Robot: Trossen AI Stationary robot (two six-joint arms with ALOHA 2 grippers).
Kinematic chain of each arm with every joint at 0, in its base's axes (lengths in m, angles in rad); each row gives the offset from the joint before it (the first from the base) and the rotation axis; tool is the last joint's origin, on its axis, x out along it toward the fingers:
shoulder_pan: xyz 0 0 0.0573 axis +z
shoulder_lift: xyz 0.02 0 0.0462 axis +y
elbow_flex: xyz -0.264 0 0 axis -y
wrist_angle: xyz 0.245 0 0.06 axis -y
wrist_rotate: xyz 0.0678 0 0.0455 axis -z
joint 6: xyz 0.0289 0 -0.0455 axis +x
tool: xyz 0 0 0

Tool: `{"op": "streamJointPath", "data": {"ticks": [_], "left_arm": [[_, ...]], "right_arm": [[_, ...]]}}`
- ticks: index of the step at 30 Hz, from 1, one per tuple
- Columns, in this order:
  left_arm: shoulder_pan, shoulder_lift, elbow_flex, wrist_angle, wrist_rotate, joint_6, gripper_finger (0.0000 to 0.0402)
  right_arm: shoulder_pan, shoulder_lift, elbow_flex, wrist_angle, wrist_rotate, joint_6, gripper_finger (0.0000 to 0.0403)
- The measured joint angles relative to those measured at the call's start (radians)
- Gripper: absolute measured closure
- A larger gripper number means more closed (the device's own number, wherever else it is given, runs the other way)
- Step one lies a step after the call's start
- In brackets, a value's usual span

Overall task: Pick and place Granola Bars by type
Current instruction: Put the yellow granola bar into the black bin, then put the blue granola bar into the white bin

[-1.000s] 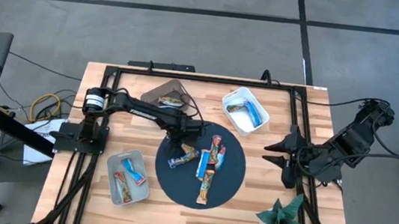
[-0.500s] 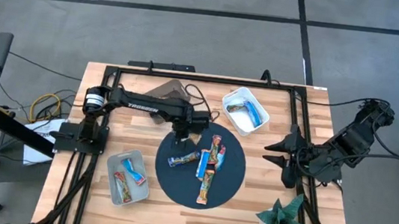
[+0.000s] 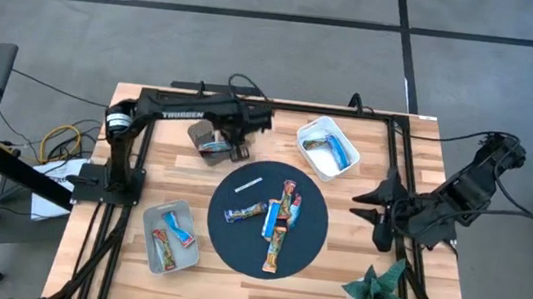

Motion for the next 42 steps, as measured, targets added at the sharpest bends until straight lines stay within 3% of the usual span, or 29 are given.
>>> {"op": "streamJointPath", "data": {"ticks": [5, 11, 15, 27, 35, 42], "left_arm": [[0.084, -0.004, -0.002, -0.048, -0.051, -0.031, 0.0362], [0.158, -0.005, -0.007, -0.045, -0.001, -0.037, 0.0357], [0.183, -0.005, -0.007, -0.044, 0.055, -0.019, 0.0328], [0.182, -0.005, -0.007, -0.054, 0.032, -0.007, 0.0213], [0.169, -0.020, -0.009, -0.095, 0.068, 0.002, 0.0185], [0.067, -0.181, -0.008, -0.084, 0.110, 0.031, 0.0188]], "right_arm": [[0.000, 0.000, -0.058, 0.002, -0.006, 0.080, 0.0276], [0.000, 0.000, -0.100, 0.079, -0.006, 0.090, 0.0276], [0.000, 0.000, -0.101, 0.083, -0.007, 0.091, 0.0276], [-0.008, 0.000, -0.101, 0.086, -0.002, 0.083, 0.0276], [-0.021, 0.000, -0.101, 0.105, -0.006, 0.082, 0.0276], [-0.025, 0.000, -0.101, 0.128, -0.007, 0.054, 0.0276]]}}
